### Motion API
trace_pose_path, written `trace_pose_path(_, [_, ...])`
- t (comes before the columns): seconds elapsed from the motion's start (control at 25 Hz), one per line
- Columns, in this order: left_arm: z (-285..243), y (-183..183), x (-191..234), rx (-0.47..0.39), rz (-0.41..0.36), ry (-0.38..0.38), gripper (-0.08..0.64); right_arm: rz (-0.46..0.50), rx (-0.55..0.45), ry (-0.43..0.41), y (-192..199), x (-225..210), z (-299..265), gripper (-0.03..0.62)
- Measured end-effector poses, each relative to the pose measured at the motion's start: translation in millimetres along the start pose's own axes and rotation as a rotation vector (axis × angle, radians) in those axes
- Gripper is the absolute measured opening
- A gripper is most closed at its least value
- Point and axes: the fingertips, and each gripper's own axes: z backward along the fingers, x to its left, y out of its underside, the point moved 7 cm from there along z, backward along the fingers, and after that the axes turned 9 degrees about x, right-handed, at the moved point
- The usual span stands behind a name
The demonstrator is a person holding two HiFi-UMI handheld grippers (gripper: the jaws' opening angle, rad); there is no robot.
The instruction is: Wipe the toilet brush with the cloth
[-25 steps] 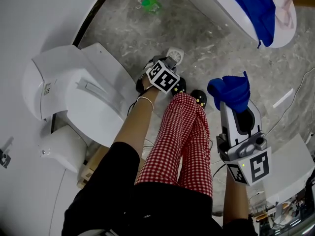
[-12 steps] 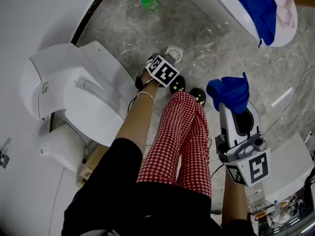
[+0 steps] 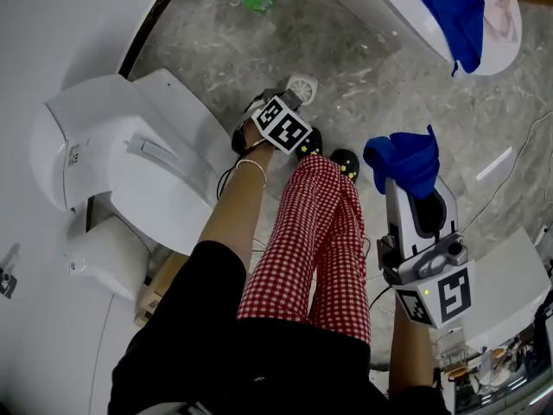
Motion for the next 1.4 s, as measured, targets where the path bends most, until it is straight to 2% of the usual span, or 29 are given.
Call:
trace_pose_path(0.24, [-1,-1,-5,0.032,-0.007,-0.037,0.172,0.002,0.002,-0.001,-1,-1,5,0.067])
trace_pose_path(0.48, [5,-3,-11,0.045,-0.062,-0.065,0.169,0.008,0.001,0.005,0,-4,10,0.067])
trace_pose_path(0.72, [15,1,-14,0.033,-0.021,-0.073,0.169,0.011,-0.006,-0.008,-1,-1,14,0.067])
trace_pose_path(1.4, [56,23,-37,-0.026,0.013,-0.119,0.169,0.063,-0.02,-0.056,-9,18,38,0.066])
